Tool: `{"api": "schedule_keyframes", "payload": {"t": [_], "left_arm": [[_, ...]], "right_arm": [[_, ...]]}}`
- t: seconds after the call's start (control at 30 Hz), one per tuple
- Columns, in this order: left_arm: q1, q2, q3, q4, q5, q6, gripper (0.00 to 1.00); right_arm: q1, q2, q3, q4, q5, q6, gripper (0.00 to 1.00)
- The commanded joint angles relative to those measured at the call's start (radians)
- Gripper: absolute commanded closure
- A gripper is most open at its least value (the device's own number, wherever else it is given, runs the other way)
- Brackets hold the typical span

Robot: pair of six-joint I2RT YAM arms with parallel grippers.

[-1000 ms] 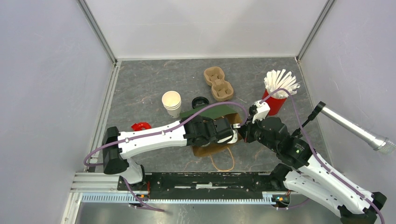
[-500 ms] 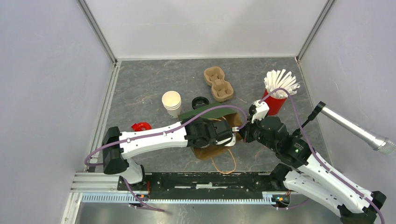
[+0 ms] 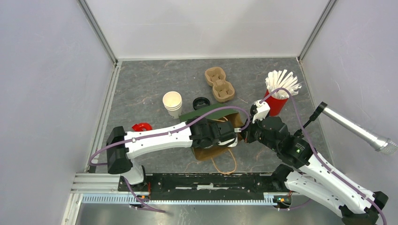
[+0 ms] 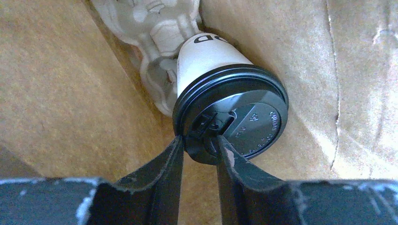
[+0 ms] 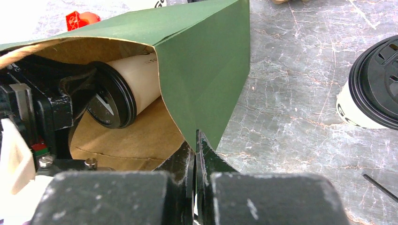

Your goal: Pack the takeout coffee

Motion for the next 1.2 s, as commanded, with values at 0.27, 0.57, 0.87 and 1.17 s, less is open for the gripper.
{"api": "schedule_keyframes", "payload": {"t": [0.27, 0.57, 0.87, 1.17], "left_arm": [[0.006, 0.046, 0.045, 0.014, 0.074, -0.018, 0.61], [0.014, 0.065, 0.031, 0.023, 0.047, -0.03, 0.62], [0.024, 0.104, 0.061, 0.018, -0.023, -0.063, 0.55], [0.026, 0.101, 0.086, -0.007, -0.012, -0.086, 0.49]], "right_arm": [[0.005, -0.005, 0.029, 0.064, -0.013, -0.021, 1.0], [0.005, 0.009, 0.026, 0.086, -0.024, -0.016, 1.0], [0.005, -0.001, 0.011, 0.097, -0.029, -0.02, 1.0], [0.005, -0.007, 0.012, 0.097, -0.022, -0.025, 1.0]]}}
